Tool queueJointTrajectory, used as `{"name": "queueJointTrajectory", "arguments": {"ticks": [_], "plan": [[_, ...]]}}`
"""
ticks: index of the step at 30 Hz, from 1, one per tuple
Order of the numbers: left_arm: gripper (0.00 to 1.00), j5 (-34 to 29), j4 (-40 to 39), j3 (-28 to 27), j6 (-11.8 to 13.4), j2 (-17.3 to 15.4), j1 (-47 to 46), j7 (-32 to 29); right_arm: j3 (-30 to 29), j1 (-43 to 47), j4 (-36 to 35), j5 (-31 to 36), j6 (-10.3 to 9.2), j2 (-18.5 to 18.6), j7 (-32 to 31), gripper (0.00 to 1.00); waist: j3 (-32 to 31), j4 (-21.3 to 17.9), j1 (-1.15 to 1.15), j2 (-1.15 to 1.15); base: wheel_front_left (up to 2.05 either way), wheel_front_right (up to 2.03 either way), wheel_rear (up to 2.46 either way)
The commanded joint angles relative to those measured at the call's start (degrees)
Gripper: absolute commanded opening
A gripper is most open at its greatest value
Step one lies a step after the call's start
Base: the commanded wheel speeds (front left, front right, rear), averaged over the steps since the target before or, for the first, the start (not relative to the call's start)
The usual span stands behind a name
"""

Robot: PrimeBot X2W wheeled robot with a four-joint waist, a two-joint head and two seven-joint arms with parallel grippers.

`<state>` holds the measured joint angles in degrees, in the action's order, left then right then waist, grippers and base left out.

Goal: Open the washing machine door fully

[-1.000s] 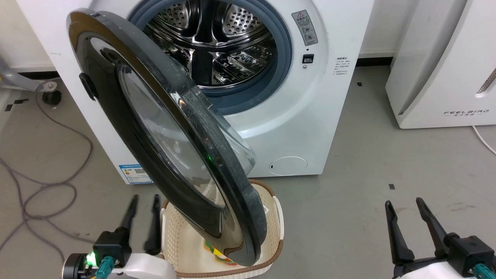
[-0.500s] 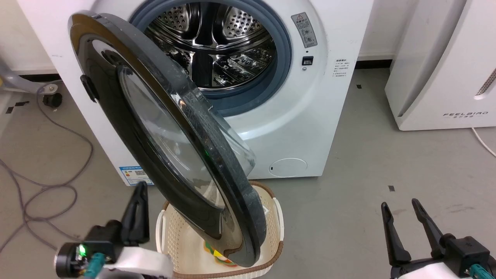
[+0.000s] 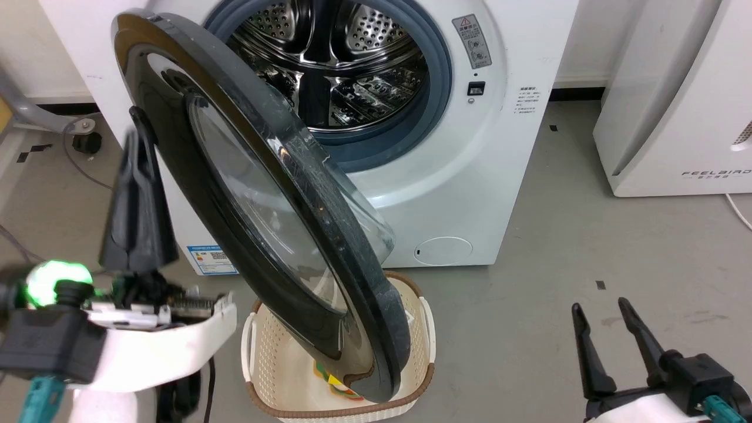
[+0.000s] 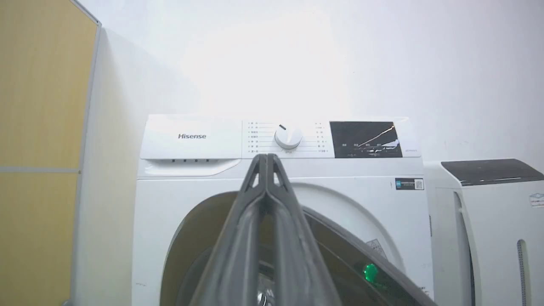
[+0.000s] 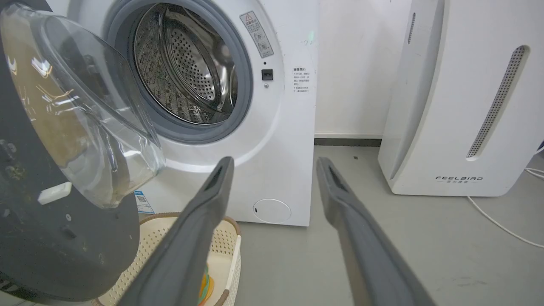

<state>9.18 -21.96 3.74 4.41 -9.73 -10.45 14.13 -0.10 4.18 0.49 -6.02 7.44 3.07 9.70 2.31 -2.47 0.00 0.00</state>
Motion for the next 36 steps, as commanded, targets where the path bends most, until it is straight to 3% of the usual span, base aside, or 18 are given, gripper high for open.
{"name": "queueJointTrajectory", "arguments": {"ticks": [1, 7, 18, 27, 36], "plan": [[0.0, -0.4, -0.9, 0.3, 0.0, -0.1, -1.1, -0.2, 0.2, -0.9, 0.2, 0.0, 0.05, -0.2, 0.0, 1.0, 0.0, 0.0, 0.0, 0.0, 0.0, 0.0, 0.0], [0.0, -0.3, -6.6, 4.9, -1.0, 2.0, -7.2, -2.2, 0.6, -1.2, 0.4, 1.0, 0.05, -0.2, -0.5, 1.0, 0.0, 0.1, 0.0, 0.0, 0.0, 0.0, 0.0], [0.0, 3.3, -8.0, 21.7, -3.7, 5.7, -9.6, -10.8, 0.5, -1.0, 0.9, 1.3, 0.05, -0.2, -0.6, 1.0, -0.4, -0.1, 0.0, 0.0, 0.0, 0.0, 0.0], [0.0, 7.4, -2.7, 32.9, -3.6, 6.5, -7.0, -19.0, 0.6, -0.6, 1.4, 0.6, 0.05, -0.2, -0.8, 1.0, -0.6, 0.3, 0.0, 0.0, 0.0, 0.0, 0.0], [0.0, 7.0, 6.1, 36.8, -1.6, 4.8, -1.5, -24.6, 0.9, -0.6, 1.8, 0.6, 0.05, -0.2, -1.0, 1.0, -0.3, -0.2, 0.0, 0.0, 0.0, 0.0, 0.0]]}}
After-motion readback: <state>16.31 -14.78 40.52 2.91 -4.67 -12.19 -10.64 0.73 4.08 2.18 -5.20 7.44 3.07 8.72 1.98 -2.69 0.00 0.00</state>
